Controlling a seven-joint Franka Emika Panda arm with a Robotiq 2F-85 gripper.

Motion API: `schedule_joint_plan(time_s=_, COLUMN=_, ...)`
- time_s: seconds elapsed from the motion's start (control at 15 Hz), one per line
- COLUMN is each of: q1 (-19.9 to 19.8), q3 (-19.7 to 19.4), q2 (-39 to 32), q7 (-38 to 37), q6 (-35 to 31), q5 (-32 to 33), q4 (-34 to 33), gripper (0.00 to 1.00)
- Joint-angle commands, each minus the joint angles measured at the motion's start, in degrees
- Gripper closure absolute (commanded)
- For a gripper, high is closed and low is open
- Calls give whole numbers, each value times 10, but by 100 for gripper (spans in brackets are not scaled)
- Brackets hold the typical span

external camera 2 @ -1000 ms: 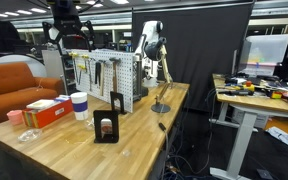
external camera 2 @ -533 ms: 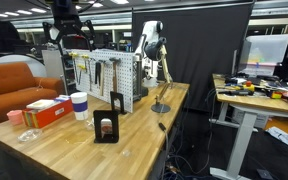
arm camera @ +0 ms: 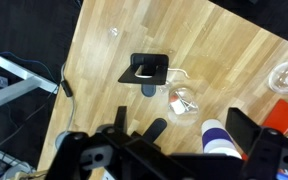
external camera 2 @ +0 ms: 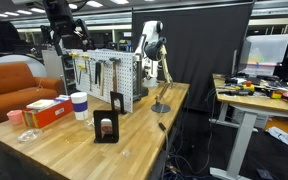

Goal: Pour the water in the pink cup into the white and blue cup

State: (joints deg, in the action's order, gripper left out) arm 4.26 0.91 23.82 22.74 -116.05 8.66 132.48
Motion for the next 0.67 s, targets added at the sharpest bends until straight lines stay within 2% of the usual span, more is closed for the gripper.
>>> schedule_joint_plan(time_s=0.0, q1=-12, q3=13, q2=5, q7=-101, q6=-13, q5=19, q4=7, gripper=0)
schedule_joint_plan(time_s=0.07, q1=-9, q3=11, q2=5, q7=-109, q6=-10, q5=19, q4=7, gripper=0)
schedule_joint_plan(time_s=0.13, q1=0, q3=3, q2=0, q7=-83, q6=1, q5=9, q4=-1, gripper=0)
schedule_joint_plan(time_s=0.6, q1=-1, q3=4, q2=0, q7=-102, q6=1, q5=9, q4=0, gripper=0)
